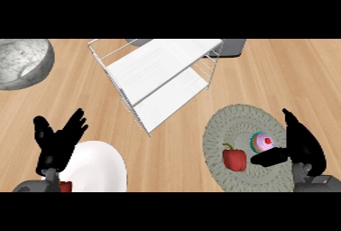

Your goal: Pick the cupcake from the placemat and place it in the tiered shelf

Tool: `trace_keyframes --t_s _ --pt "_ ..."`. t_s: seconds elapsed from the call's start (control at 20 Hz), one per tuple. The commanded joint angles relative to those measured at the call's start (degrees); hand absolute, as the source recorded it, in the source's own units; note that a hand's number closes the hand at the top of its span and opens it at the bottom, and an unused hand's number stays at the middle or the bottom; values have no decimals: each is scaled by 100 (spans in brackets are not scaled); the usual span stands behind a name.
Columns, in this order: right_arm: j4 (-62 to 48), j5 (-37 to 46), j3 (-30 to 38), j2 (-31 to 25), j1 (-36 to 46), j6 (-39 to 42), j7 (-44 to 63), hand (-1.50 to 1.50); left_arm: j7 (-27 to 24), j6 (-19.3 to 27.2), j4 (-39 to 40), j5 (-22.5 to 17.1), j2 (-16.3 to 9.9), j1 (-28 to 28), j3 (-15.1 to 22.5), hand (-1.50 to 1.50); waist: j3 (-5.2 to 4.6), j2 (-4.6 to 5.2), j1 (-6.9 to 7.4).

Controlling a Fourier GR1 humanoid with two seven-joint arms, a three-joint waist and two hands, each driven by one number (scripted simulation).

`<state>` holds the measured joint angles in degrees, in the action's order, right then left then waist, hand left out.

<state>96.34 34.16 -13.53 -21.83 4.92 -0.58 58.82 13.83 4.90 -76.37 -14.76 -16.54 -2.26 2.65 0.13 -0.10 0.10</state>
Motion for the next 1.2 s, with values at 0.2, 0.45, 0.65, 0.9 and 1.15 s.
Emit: trace_keyframes --t_s 0.2,0.45,0.65,0.9,1.15 --pt "-706 430 491 448 255 -115 -630 -150 244 -87 -226 226 216 143 -140 0 -12 8 4" --pt "-967 571 667 517 -12 -302 -1289 -150 199 -529 141 87 -16 -125 -594 0 -13 9 -13" --pt "-1183 720 649 913 193 -211 -1310 -150 309 -321 -174 395 330 -40 -439 0 -13 8 -7" --pt "-1767 515 207 686 559 708 -1850 150 151 -195 326 500 470 -362 -357 0 -13 16 -6" --pt "-1797 447 576 852 698 501 -2309 150 290 -157 -100 589 561 -87 -381 0 -13 9 -1"
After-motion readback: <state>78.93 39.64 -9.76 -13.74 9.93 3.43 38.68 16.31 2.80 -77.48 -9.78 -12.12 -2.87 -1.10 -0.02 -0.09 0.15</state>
